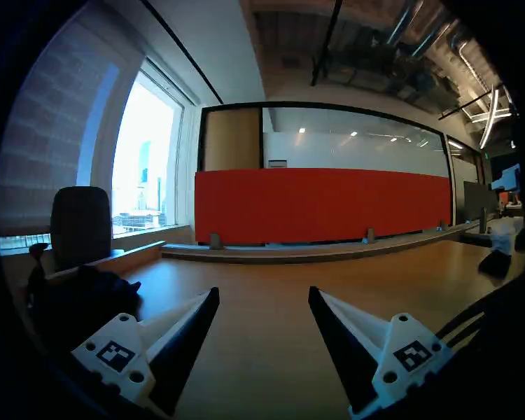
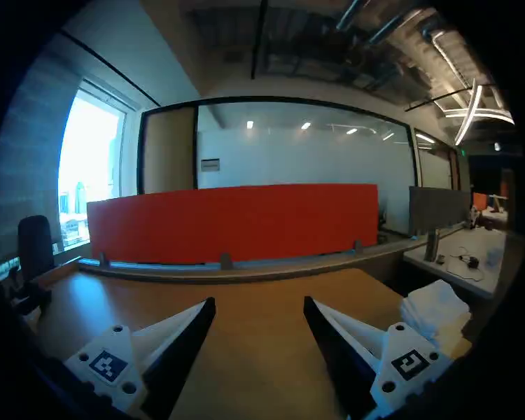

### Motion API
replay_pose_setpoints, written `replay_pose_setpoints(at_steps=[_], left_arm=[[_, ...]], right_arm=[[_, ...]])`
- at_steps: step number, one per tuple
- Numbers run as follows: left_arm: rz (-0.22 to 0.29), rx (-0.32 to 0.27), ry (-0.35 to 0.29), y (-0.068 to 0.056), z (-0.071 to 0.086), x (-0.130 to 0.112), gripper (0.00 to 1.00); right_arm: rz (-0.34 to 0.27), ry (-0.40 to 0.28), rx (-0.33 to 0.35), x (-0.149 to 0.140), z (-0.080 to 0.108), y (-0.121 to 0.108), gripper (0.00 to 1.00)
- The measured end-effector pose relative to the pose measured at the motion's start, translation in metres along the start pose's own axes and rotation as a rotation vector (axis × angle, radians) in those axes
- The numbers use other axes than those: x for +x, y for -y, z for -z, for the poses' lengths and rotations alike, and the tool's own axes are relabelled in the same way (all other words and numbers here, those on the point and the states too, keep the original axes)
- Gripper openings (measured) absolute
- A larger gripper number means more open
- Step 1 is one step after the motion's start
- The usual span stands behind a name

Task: Fold towel

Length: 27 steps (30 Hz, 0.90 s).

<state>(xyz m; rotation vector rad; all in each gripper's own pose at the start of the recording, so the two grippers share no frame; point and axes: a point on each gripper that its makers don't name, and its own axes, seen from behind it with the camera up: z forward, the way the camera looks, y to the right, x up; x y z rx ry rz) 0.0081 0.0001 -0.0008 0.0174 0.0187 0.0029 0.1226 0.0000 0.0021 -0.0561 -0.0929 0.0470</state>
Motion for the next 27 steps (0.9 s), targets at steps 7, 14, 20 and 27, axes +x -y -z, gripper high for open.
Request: replay_pose_setpoints(at_steps=[7, 14, 20, 27], left_arm=[[0.002, -0.006, 0.004, -0.003, 0.0, -0.003, 0.94], [0.002, -0.005, 0.017, -0.001, 0.001, -0.006, 0.94], [0.002, -0.008, 0.018, 0.0, 0.001, -0.007, 0.94], [0.003, -0.007, 0.019, 0.001, 0.0, -0.007, 0.94]], right_arm=[[-0.001, 0.004, -0.006, -0.006, 0.001, -0.005, 0.97], [-0.005, 0.01, -0.006, -0.011, 0.002, -0.008, 0.97], [-0.005, 0.012, -0.004, -0.015, 0.003, -0.01, 0.97], [0.01, 0.006, 0.007, -0.017, 0.002, -0.008, 0.97]])
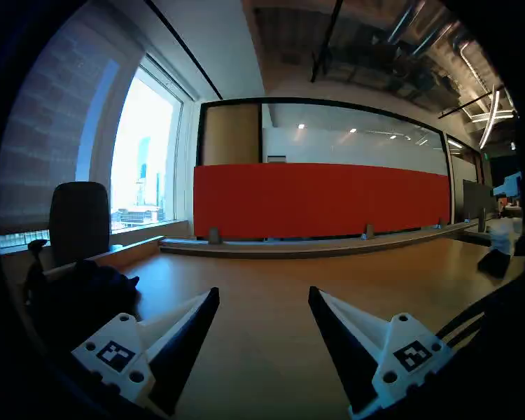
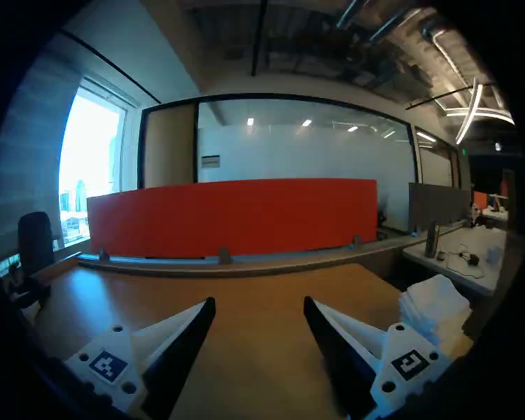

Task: Fold towel

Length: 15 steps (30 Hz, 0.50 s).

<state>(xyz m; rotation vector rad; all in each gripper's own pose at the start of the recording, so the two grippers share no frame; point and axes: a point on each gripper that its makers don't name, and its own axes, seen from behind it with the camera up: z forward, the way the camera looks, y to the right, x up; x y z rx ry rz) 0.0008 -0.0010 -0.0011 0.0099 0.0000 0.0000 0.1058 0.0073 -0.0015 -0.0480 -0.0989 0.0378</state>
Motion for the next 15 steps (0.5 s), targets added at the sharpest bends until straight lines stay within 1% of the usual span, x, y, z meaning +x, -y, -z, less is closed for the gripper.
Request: replay_pose_setpoints(at_steps=[5, 11, 15], left_arm=[[0.001, 0.0, 0.001, 0.0, 0.0, 0.0, 0.95], [0.0, 0.0, 0.0, -0.001, 0.0, 0.001, 0.95], [0.0, 0.0, 0.001, 0.0, 0.0, 0.001, 0.94]], right_arm=[[0.012, -0.024, 0.012, 0.002, -0.003, 0.004, 0.97], [0.002, -0.063, 0.036, 0.001, -0.006, 0.011, 0.97], [-0.009, -0.079, 0.046, -0.009, -0.009, 0.016, 0.97]])
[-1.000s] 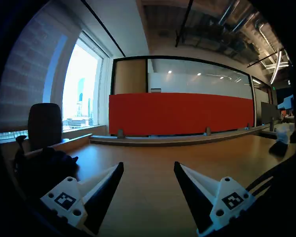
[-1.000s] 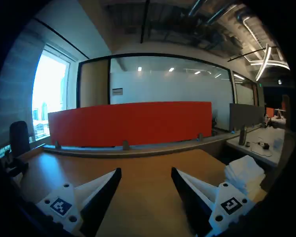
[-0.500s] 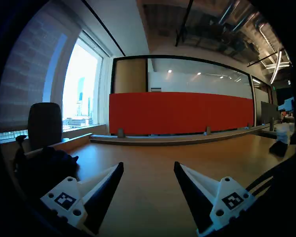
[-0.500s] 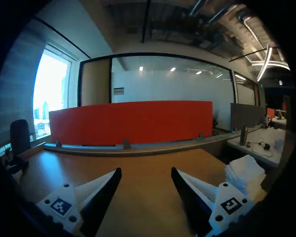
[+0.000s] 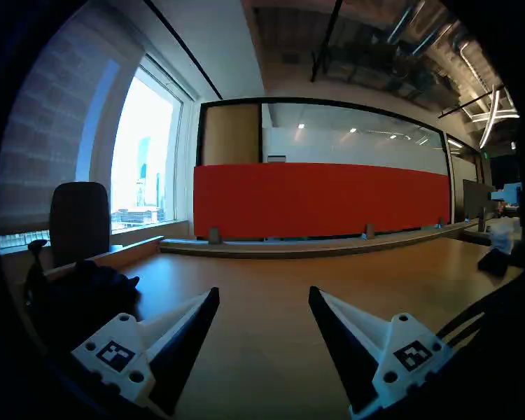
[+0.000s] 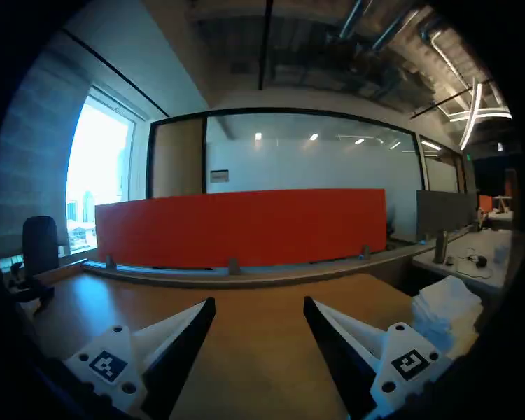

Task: Fold towel

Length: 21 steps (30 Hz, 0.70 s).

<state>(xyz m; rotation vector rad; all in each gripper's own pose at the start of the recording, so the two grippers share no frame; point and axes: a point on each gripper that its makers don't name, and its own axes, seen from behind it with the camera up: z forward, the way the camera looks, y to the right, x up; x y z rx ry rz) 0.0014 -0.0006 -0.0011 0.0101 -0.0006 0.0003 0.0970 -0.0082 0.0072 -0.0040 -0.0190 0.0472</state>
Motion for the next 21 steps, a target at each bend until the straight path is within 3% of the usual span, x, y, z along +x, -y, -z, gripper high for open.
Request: replay_pose_setpoints(at_steps=[21], left_arm=[[-0.001, 0.0, 0.0, -0.001, 0.0, 0.0, 0.94]], right_arm=[[-0.017, 0.019, 0.016, -0.069, 0.0, -0.006, 0.98]])
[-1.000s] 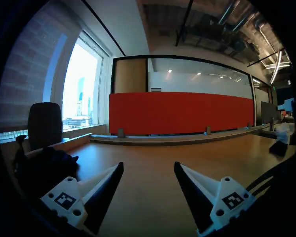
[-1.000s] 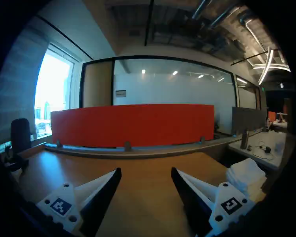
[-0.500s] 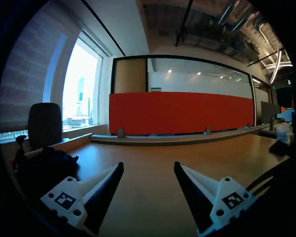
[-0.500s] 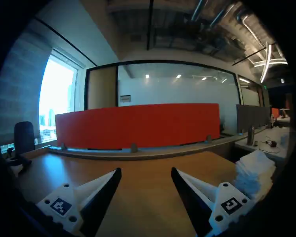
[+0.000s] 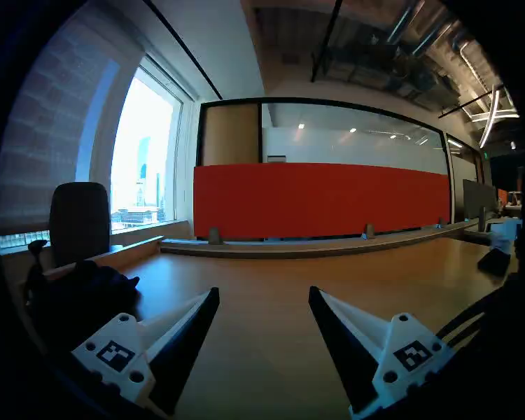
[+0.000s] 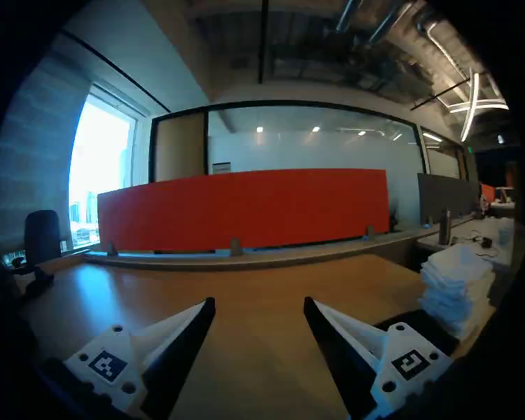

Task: Fold towel

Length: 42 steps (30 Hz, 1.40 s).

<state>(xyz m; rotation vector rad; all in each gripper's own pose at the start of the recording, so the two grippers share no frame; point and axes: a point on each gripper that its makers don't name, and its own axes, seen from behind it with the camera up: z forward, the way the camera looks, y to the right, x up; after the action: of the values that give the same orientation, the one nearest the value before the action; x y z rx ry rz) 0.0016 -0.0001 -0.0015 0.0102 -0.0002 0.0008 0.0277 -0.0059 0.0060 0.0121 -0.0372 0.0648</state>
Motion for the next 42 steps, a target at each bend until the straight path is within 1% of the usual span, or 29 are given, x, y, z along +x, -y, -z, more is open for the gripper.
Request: replay_pose_setpoints(at_steps=[11, 23, 38, 42], left_arm=[[0.0, 0.0, 0.0, 0.0, 0.0, 0.0, 0.94], [0.0, 0.0, 0.0, 0.0, 0.0, 0.0, 0.95], [0.0, 0.0, 0.0, 0.0, 0.0, 0.0, 0.95], [0.0, 0.0, 0.0, 0.0, 0.0, 0.0, 0.95]], right_arm=[[0.006, 0.004, 0.006, -0.019, -0.001, -0.002, 0.98], [0.019, -0.02, 0.022, -0.017, 0.0, 0.0, 0.98], [0.066, -0.033, 0.025, -0.018, 0.004, 0.008, 0.98], [0.068, -0.036, 0.027, -0.017, 0.005, 0.009, 0.98]])
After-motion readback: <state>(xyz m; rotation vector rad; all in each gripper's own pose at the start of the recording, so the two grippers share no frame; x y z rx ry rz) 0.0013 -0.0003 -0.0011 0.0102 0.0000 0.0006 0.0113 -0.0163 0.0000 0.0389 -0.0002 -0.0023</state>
